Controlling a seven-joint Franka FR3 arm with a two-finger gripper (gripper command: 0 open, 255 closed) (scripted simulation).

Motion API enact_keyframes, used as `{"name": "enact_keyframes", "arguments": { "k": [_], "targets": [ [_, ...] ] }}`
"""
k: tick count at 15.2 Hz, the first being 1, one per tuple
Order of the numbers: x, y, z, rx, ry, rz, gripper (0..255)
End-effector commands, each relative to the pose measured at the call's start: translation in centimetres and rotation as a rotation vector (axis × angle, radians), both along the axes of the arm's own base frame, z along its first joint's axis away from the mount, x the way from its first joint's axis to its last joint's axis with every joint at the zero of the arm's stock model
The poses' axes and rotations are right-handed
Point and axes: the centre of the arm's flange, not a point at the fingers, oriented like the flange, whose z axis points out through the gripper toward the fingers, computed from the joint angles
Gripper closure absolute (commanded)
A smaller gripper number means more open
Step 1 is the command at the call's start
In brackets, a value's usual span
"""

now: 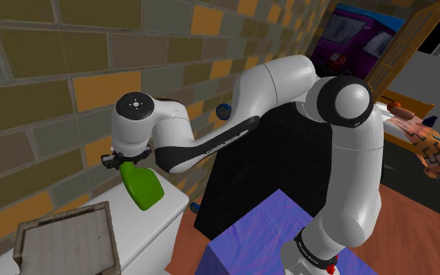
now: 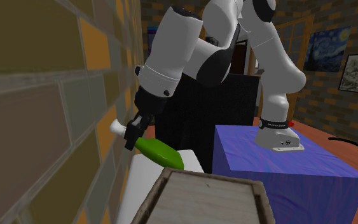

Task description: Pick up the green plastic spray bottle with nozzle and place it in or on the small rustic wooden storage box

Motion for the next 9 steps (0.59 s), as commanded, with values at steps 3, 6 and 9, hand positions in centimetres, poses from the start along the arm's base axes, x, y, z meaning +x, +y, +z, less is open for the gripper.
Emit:
{"name": "enact_keyframes", "arguments": {
  "k": [3, 6, 9],
  "targets": [
    [0.0, 0.0, 0.4, -0.001, 0.002, -0.001, 255],
    [0.0, 0.0, 2.0, -0.001, 0.002, -0.001, 255],
    [0.0, 0.0, 3.6, -0.001, 0.002, -0.001, 255]
  ]
}}
